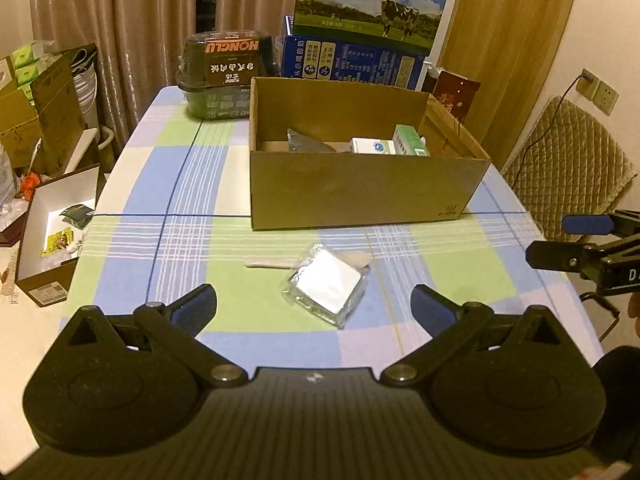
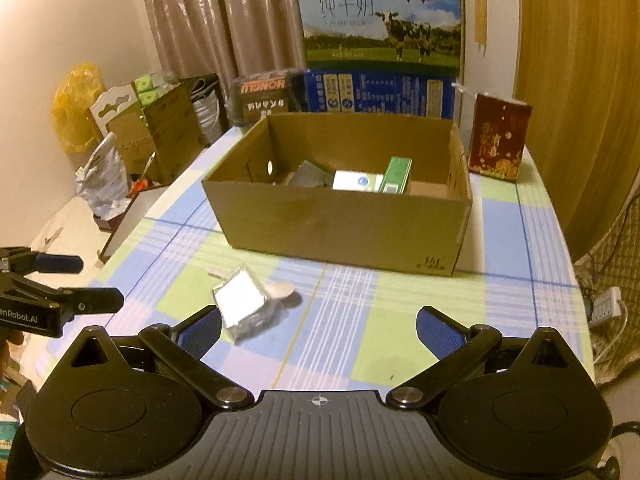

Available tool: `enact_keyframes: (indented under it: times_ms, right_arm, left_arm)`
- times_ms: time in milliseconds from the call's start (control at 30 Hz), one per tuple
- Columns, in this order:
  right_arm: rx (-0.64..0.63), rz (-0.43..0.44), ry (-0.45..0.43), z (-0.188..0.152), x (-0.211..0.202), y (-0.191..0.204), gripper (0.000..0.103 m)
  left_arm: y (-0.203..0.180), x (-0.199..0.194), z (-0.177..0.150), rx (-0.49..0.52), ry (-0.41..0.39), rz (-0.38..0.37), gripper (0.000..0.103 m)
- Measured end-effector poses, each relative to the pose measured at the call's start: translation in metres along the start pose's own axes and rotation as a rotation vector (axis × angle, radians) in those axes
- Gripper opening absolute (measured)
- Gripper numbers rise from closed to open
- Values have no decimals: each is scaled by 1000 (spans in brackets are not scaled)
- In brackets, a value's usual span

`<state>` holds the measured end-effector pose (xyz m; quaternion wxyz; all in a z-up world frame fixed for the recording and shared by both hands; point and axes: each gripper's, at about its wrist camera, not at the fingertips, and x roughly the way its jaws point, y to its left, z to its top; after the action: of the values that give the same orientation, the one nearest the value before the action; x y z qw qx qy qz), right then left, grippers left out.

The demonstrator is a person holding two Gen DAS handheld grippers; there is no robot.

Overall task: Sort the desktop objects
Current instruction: 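Withdraw both tools toward the clear case and white spoon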

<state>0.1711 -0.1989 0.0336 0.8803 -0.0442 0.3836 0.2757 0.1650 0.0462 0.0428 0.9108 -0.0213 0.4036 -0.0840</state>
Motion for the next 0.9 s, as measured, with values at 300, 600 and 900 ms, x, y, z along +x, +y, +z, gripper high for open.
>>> enact_keyframes:
  times_ms: [300,600,900]
  right_arm:
    - [-14,-6,48,-23,14,3,101]
    - [-89,44,71,-29,40,22,101]
    - [-208,100,93,-23,88,46,101]
  left_arm:
    - [7,11,-14,29,24,18,101]
    - [23,24,-25,54,49,19,101]
    - [39,49,-29,162,69,49,101]
